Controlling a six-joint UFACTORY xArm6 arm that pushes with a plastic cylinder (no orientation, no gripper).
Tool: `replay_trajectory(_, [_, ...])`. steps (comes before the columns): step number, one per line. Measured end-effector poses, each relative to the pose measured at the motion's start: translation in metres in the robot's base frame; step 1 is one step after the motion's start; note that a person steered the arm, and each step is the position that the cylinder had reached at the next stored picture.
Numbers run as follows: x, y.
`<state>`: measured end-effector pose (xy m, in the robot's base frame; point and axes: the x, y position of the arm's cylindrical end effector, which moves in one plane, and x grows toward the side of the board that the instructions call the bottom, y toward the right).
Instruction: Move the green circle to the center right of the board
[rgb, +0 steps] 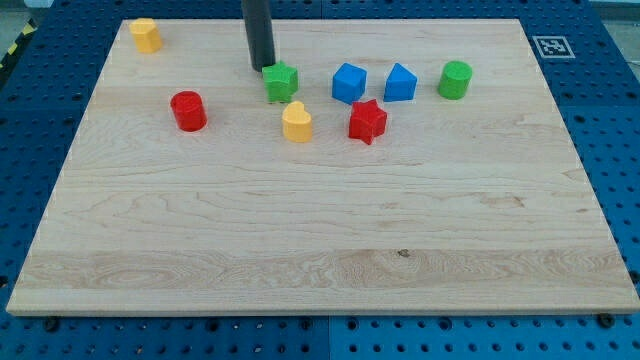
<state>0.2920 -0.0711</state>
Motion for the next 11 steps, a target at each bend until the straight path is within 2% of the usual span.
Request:
replay_trajectory(5, [0.001, 0.236])
replay_trajectory(7, [0.031, 0.238])
replay_trajectory(11, [0.031, 0.234])
